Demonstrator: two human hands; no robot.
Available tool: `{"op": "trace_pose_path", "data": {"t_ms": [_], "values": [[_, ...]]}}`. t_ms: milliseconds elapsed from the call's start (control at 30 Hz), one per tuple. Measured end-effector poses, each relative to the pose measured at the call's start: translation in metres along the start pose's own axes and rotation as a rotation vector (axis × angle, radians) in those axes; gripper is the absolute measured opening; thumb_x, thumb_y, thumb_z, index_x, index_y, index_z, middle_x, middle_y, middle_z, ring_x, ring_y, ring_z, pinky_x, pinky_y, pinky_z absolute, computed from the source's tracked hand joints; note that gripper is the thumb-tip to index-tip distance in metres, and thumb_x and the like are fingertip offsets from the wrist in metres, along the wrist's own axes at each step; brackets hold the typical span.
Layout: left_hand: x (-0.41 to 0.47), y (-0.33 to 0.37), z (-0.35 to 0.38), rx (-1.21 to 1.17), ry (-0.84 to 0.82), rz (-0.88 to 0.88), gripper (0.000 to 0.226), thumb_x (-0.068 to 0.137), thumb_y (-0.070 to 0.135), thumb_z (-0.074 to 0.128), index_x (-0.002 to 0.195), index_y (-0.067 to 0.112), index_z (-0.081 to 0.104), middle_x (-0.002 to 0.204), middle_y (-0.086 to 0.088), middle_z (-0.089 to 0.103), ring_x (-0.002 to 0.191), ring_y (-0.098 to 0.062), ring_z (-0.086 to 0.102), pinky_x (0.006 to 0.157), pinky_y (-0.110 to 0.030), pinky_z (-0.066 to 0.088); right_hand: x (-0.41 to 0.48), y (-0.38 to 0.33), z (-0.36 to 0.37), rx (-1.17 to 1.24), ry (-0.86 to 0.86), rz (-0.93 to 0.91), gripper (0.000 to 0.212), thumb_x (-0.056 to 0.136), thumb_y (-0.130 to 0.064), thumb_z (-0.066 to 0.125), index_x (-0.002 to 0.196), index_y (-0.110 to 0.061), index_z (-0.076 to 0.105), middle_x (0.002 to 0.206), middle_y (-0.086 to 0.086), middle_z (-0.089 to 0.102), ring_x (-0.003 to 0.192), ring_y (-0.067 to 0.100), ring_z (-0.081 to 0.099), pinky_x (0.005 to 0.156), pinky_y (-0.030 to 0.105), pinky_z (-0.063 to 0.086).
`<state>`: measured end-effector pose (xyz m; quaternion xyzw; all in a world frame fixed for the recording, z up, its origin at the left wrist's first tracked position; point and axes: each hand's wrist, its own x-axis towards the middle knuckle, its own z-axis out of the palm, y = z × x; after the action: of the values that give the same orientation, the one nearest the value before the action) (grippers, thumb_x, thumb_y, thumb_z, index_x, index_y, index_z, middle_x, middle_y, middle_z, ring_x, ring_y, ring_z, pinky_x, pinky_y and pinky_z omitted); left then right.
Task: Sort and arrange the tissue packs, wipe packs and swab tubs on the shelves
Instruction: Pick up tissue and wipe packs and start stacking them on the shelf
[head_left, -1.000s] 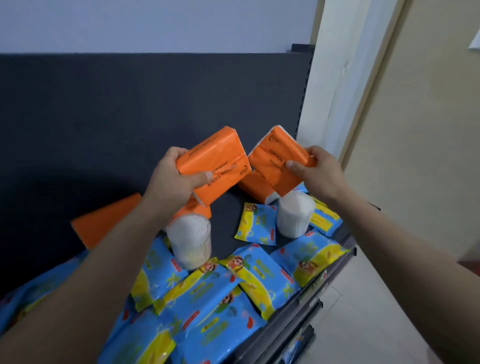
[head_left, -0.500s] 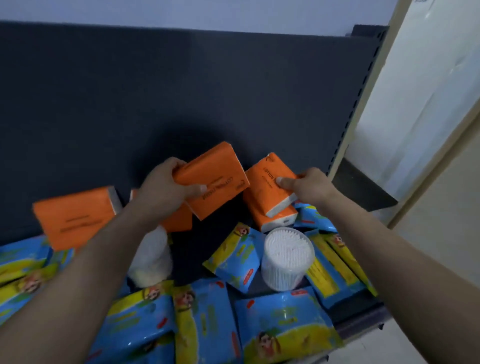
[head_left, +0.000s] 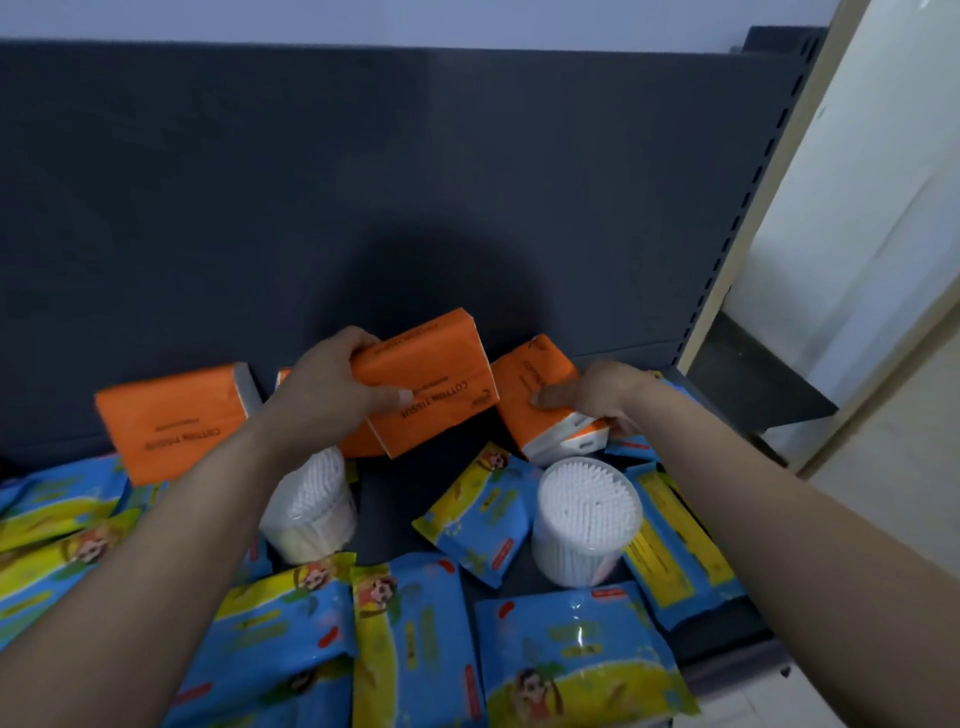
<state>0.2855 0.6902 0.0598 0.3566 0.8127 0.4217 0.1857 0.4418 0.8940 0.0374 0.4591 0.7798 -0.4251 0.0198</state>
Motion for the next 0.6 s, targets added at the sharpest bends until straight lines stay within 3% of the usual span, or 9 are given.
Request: {"op": "trace_pose_path", "data": {"t_ms": [167,233,300,367,433,533,600], "values": [[0.001,-0.005,-0.019,0.107,0.049,0.018,0.044,0.074,0.023,0.076,0.109,0.023,0.05,0.098,0.002,0.057,0.087,-0.015,0.057,0.073,-0.032,0.048,-0.002,-0.009,0.009,-0.02,-0.004,0.024,0.034,0.076,-0.035,0.076,0.096,-0.014,0.059,0.095,0.005,0.059,0.091,0.019,0.053,0.082,0.033,0.044],[0.003,-0.009,-0.026,0.171,0.076,-0.002,0.043,0.074,0.028,0.076,0.107,0.028,0.048,0.09,0.011,0.054,0.092,-0.022,0.058,0.088,-0.05,0.046,-0.005,-0.018,0.013,-0.048,0.027,0.026,0.055,0.062,-0.04,0.084,0.105,-0.011,0.062,0.106,0.007,0.063,0.096,0.022,0.058,0.087,0.033,0.049],[0.004,-0.013,-0.03,0.19,0.069,-0.023,0.043,0.074,0.029,0.075,0.106,0.029,0.047,0.087,0.015,0.051,0.093,-0.025,0.058,0.091,-0.059,0.042,0.0,-0.019,0.017,-0.067,0.045,0.017,0.088,0.037,-0.049,0.09,0.112,-0.014,0.061,0.114,0.007,0.063,0.106,0.027,0.058,0.09,0.042,0.052],[0.007,-0.017,-0.031,0.202,0.056,-0.032,0.043,0.075,0.028,0.075,0.107,0.028,0.047,0.087,0.014,0.051,0.093,-0.025,0.058,0.091,-0.06,0.042,0.004,-0.017,0.016,-0.04,0.073,0.004,0.083,0.043,-0.04,0.089,0.115,-0.014,0.058,0.115,0.008,0.061,0.107,0.029,0.058,0.09,0.045,0.052],[0.009,-0.02,-0.031,0.22,0.04,-0.03,0.044,0.075,0.026,0.075,0.108,0.028,0.047,0.086,0.014,0.049,0.091,-0.022,0.057,0.088,-0.056,0.044,0.001,-0.019,0.014,-0.012,0.088,-0.039,0.071,0.055,-0.026,0.088,0.117,-0.01,0.058,0.112,0.008,0.064,0.102,0.026,0.061,0.091,0.04,0.052],[0.013,-0.02,-0.03,0.206,-0.008,-0.005,0.043,0.077,0.02,0.074,0.111,0.023,0.048,0.09,0.008,0.049,0.075,-0.011,0.052,0.056,-0.028,0.043,-0.005,-0.022,0.01,-0.098,0.113,-0.116,0.067,0.058,-0.02,0.087,0.116,-0.007,0.055,0.109,0.006,0.063,0.098,0.022,0.06,0.087,0.032,0.05],[0.014,-0.021,-0.029,0.237,-0.049,-0.003,0.044,0.077,0.019,0.074,0.113,0.022,0.049,0.102,0.001,0.048,0.074,-0.006,0.048,0.047,-0.021,0.035,-0.01,-0.025,0.007,-0.165,0.111,-0.16,0.059,0.061,-0.017,0.085,0.108,-0.01,0.05,0.104,0.004,0.057,0.094,0.02,0.055,0.078,0.03,0.046]]}}
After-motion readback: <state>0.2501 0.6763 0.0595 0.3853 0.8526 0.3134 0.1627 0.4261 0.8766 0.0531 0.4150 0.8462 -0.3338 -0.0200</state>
